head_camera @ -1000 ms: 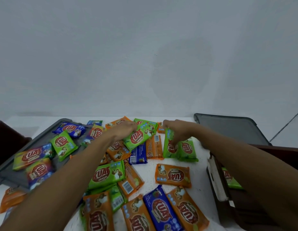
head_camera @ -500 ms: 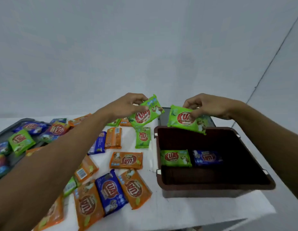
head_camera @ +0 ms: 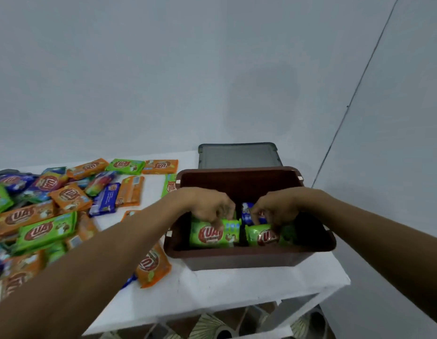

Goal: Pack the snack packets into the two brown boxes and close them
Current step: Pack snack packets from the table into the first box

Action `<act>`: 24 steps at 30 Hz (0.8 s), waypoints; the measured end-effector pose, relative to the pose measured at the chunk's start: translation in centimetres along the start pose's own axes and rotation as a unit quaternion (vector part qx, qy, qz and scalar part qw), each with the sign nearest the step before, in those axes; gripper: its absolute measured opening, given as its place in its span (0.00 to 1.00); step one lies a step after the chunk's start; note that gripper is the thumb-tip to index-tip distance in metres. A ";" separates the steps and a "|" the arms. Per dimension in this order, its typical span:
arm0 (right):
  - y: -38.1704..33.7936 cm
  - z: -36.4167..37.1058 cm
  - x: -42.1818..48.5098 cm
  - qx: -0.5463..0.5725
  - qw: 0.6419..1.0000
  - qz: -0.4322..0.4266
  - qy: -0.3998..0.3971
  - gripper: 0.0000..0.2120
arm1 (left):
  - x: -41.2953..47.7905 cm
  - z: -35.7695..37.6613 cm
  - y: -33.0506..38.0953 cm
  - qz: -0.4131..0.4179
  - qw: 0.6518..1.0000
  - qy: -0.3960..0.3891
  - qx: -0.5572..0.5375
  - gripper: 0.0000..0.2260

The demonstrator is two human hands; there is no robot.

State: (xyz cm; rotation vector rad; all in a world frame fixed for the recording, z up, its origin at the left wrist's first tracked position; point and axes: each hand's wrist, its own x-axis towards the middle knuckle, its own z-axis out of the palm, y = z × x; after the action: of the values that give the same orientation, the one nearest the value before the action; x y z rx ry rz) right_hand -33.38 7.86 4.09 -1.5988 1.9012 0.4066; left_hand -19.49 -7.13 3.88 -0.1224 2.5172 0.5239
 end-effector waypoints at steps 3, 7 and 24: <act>0.5 1.2 0.3 0.017 1.000 -0.010 -0.014 0.18 | 0.7 1.5 -0.3 -0.025 0.999 -0.010 0.047 0.14; 0.6 2.1 0.9 -0.020 0.999 -0.042 -0.012 0.11 | 0.8 1.4 -0.4 -0.027 0.996 0.003 0.088 0.16; 0.9 1.3 0.8 -0.054 0.998 0.016 0.030 0.14 | 0.8 1.9 -0.8 -0.072 0.970 -0.016 0.232 0.16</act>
State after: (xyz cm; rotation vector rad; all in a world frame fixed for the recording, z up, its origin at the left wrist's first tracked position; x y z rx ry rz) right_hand -34.02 8.24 2.45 -1.6701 1.9810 0.4880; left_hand -19.08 -7.12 1.68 -0.1165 2.5023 -0.1256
